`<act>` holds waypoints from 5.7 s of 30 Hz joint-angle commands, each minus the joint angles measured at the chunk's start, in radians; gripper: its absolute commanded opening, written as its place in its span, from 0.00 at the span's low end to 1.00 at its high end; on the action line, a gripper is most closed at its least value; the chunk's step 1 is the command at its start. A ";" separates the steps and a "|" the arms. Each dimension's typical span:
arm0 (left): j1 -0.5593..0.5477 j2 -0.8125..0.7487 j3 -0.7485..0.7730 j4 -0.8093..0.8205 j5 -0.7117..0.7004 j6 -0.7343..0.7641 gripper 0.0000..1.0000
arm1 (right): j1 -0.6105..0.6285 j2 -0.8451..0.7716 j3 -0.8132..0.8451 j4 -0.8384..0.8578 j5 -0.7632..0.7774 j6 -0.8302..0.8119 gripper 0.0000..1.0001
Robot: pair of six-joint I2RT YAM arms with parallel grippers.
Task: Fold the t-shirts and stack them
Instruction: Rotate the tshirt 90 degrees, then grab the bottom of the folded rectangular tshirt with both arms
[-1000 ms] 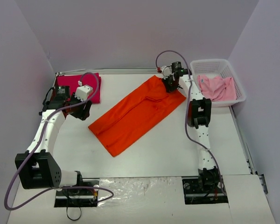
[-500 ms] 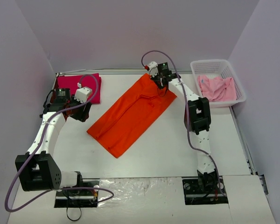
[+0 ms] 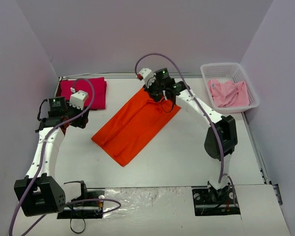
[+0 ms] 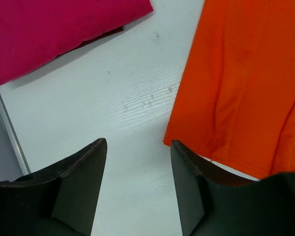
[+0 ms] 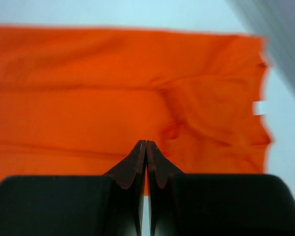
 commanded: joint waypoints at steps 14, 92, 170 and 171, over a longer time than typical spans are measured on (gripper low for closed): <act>0.171 -0.154 -0.028 0.054 0.096 -0.059 0.65 | 0.231 0.195 -0.069 -0.331 -0.183 -0.038 0.00; 0.000 -0.050 -0.040 0.008 0.188 0.044 0.94 | -0.212 0.294 -0.009 -0.486 0.127 -0.209 0.00; -1.036 0.434 -0.128 0.525 -0.342 0.291 0.88 | -0.438 -0.679 -0.787 -0.196 0.039 -0.055 0.86; -1.036 0.435 -0.123 0.518 -0.341 0.292 0.84 | -0.440 -0.678 -0.787 -0.195 0.039 -0.055 0.86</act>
